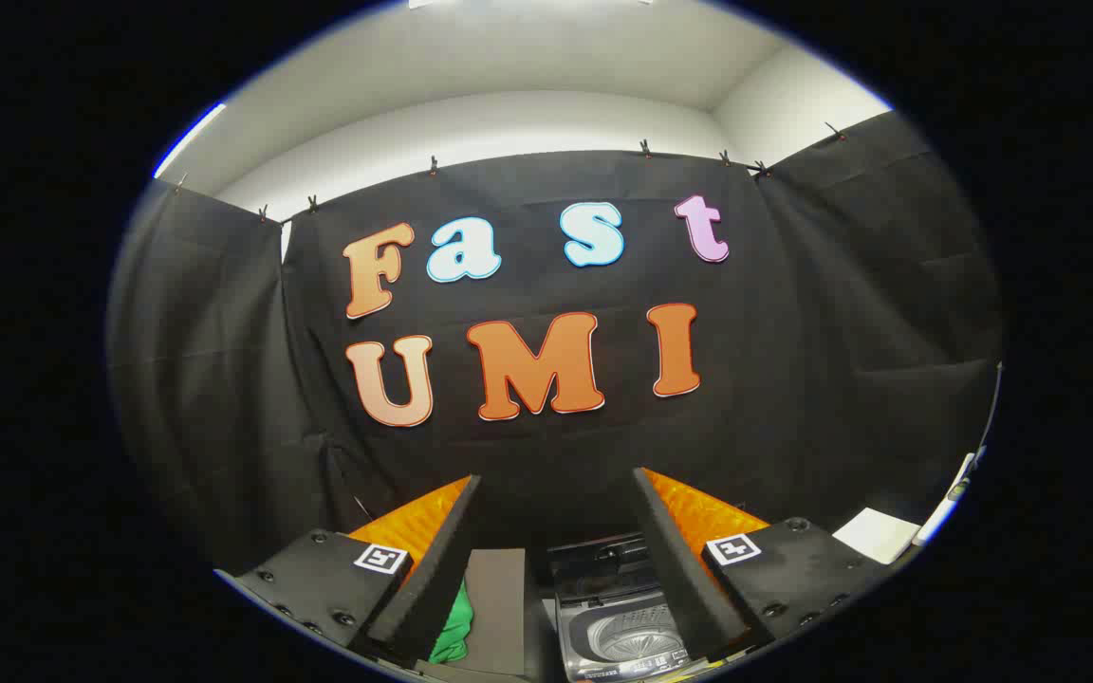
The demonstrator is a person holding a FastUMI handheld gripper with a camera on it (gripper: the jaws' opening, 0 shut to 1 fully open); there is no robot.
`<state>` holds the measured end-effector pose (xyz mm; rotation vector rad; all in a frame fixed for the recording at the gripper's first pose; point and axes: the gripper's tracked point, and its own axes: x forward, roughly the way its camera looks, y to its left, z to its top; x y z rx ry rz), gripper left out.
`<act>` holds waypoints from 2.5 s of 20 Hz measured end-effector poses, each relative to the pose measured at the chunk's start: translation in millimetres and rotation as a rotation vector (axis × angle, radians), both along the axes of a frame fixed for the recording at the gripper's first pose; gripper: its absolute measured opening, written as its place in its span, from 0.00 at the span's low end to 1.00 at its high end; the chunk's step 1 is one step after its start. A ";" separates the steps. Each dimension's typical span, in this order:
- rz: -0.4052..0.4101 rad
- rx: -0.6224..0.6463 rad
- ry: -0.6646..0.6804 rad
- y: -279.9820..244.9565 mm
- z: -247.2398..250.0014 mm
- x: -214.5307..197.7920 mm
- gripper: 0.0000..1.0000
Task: Put the clothes into the washing machine and then close the washing machine lid.
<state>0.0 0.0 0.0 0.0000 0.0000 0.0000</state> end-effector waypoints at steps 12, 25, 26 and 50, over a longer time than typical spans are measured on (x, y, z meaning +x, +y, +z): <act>-0.018 -0.006 0.001 3.8 -2.4 -2.2 0.98; 0.019 -0.019 0.041 32.5 -21.2 4.6 0.99; 0.026 -0.021 0.049 37.1 -24.2 5.8 0.99; 0.265 -0.112 0.459 219.5 -220.7 35.0 0.99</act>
